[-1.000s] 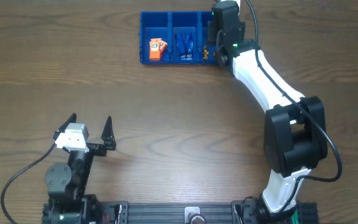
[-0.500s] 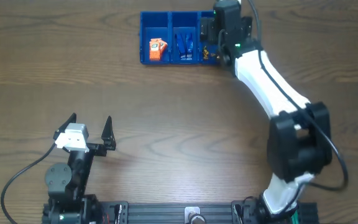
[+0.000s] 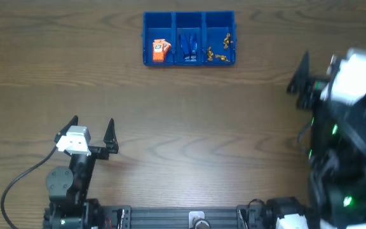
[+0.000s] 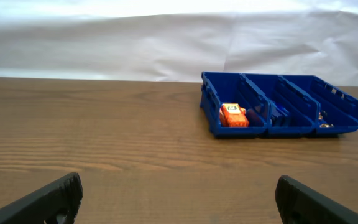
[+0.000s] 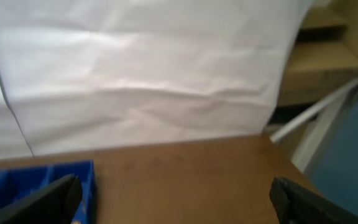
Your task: Sort Candies Into Trays
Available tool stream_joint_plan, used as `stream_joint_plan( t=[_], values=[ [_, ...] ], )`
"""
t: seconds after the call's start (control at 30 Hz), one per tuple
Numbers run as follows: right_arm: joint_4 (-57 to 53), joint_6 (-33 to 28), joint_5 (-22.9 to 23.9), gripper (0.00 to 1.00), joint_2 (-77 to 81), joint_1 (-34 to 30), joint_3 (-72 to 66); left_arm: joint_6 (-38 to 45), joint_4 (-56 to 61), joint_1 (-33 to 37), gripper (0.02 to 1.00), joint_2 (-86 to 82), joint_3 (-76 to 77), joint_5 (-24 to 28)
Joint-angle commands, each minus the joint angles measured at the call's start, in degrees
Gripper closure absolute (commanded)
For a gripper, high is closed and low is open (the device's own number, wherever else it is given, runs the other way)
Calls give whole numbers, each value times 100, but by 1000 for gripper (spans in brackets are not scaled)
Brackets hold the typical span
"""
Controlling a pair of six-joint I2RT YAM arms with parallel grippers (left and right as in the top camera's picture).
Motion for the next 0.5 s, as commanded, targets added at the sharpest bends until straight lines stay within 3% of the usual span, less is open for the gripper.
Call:
stream_joint_plan(
  t=[0.03, 0.17, 0.27, 0.37, 0.5],
  values=[
    [63, -103, -144, 1, -1639, -328, -1504, -4, -177, -7, 20, -39, -116, 140],
    [525, -107, -728, 1, -3014, -745, -2660, -4, -177, -7, 20, -39, -116, 140],
    [629, -63, -730, 1, -3689, -745, -3228, -4, -179, -7, 20, -39, -116, 140],
    [787, 420, -892, 1, -4024, -743, -3724, -4, -179, -7, 20, -39, -116, 140],
    [1019, 420, -1661, 1, -4030, -743, -4203, -4, -177, -7, 20, -39, -116, 140]
  ],
)
